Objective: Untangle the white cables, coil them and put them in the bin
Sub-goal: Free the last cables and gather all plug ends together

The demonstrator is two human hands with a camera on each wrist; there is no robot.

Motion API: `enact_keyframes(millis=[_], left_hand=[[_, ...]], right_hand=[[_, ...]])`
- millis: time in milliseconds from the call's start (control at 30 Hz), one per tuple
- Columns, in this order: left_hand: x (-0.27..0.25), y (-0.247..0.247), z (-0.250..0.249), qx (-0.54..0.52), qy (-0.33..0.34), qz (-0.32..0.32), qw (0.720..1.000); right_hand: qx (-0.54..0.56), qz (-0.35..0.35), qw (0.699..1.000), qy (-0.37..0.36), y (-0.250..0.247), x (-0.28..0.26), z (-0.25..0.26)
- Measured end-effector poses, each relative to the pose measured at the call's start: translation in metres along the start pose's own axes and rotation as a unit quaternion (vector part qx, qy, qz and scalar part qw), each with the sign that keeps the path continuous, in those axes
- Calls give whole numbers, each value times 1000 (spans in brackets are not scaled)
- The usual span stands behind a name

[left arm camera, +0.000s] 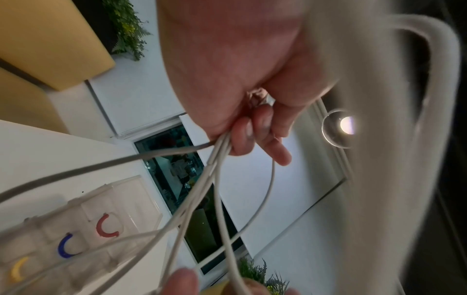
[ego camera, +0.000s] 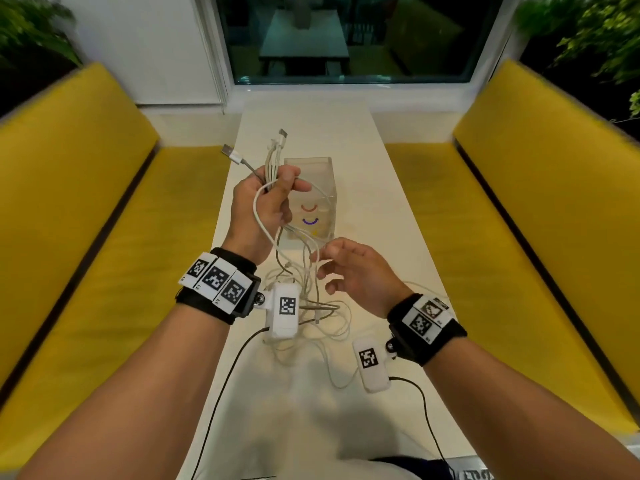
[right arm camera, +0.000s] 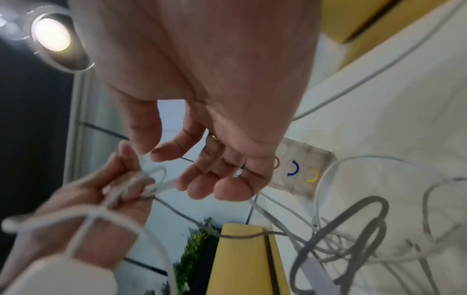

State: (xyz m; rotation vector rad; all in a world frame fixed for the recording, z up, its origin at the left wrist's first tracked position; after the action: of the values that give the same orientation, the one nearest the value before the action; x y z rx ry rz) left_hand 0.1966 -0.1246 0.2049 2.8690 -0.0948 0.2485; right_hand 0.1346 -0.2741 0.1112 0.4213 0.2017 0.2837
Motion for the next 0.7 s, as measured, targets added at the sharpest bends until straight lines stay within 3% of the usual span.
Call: enact_keyframes(millis=[167,367,567,700], left_hand=[[-5,7,11,5,-18,33,999],[-11,15,25,70,-25,41,996],[-9,-2,38,59,-48,-5,997],[-8,-3,41,58,-40,-21,997]], right_hand=[[-21,-39,999,9,-5,4,7],[-12,36,998,49,11,2,1],[48,-75,996,12,-23,10,20],[60,-111,991,31,-31,16,16]])
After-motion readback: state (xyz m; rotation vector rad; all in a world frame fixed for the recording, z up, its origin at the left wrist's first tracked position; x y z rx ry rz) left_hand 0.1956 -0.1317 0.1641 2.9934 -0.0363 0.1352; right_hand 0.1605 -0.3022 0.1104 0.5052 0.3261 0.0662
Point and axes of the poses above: each hand's wrist, its own x-axis towards the middle knuckle, its own y-axis out of the palm, z = x × y, the point moved 7 cm from there along x, towards the middle knuckle, and after that the axes turned 1 degree about -z, right-handed, at the moved point
